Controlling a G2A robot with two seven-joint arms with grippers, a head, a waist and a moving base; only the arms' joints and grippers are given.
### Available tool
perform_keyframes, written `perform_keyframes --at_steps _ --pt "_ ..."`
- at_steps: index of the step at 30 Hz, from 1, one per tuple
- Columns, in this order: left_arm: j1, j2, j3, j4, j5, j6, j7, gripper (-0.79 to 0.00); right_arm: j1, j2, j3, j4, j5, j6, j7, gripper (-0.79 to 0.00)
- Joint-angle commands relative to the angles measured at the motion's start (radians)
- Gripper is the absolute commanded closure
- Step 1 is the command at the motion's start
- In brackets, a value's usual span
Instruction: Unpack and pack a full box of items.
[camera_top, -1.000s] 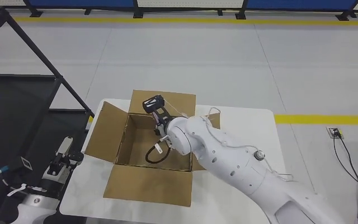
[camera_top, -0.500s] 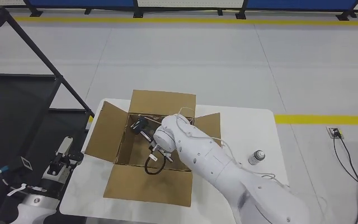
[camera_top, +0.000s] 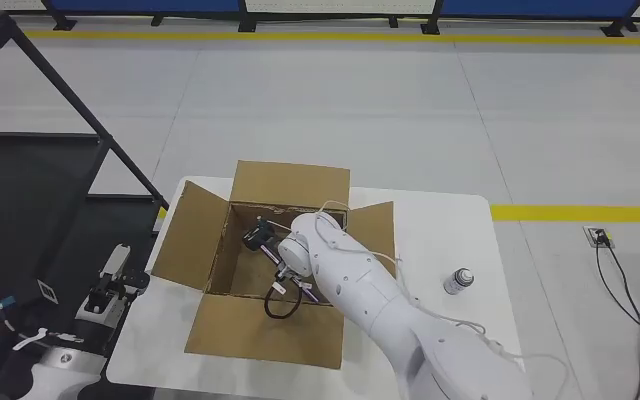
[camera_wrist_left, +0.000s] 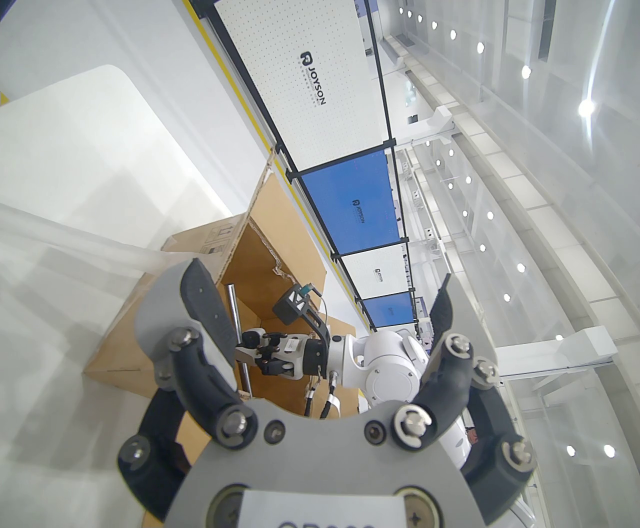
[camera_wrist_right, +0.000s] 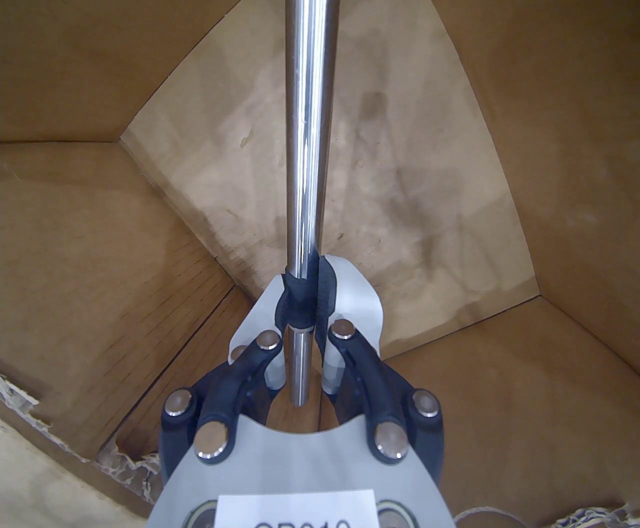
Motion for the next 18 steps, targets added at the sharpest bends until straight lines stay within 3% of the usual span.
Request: perform_keyframes --at_steps 1,7,8,9,10,14,17,18 --pt "0.0 0.0 0.0 0.0 0.0 0.0 0.0 -0.785 0.0 0.0 0.0 0.0 0.0 0.0 0.0 -0.197" --pt "0.0 0.0 0.0 0.0 0.0 0.0 0.0 -0.785 0.0 0.0 0.0 0.0 0.0 0.0 0.0 -0.268" --pt "0.0 0.0 0.0 0.0 0.0 0.0 0.0 -0.785 0.0 0.0 0.0 0.0 0.0 0.0 0.0 -0.32" --pt "0.0 0.0 0.0 0.0 0.0 0.0 0.0 -0.785 0.0 0.0 0.0 0.0 0.0 0.0 0.0 -0.44" --pt "0.0 0.0 0.0 0.0 0.0 0.0 0.0 -0.785 0.0 0.0 0.0 0.0 0.0 0.0 0.0 -0.622" --pt "0.0 0.0 0.0 0.0 0.0 0.0 0.0 -0.785 0.0 0.0 0.0 0.0 0.0 0.0 0.0 -0.64" --pt "0.0 0.0 0.0 0.0 0.0 0.0 0.0 -0.785 0.0 0.0 0.0 0.0 0.0 0.0 0.0 -0.785" --pt "0.0 0.0 0.0 0.0 0.0 0.0 0.0 -0.785 0.0 0.0 0.0 0.0 0.0 0.0 0.0 -0.785"
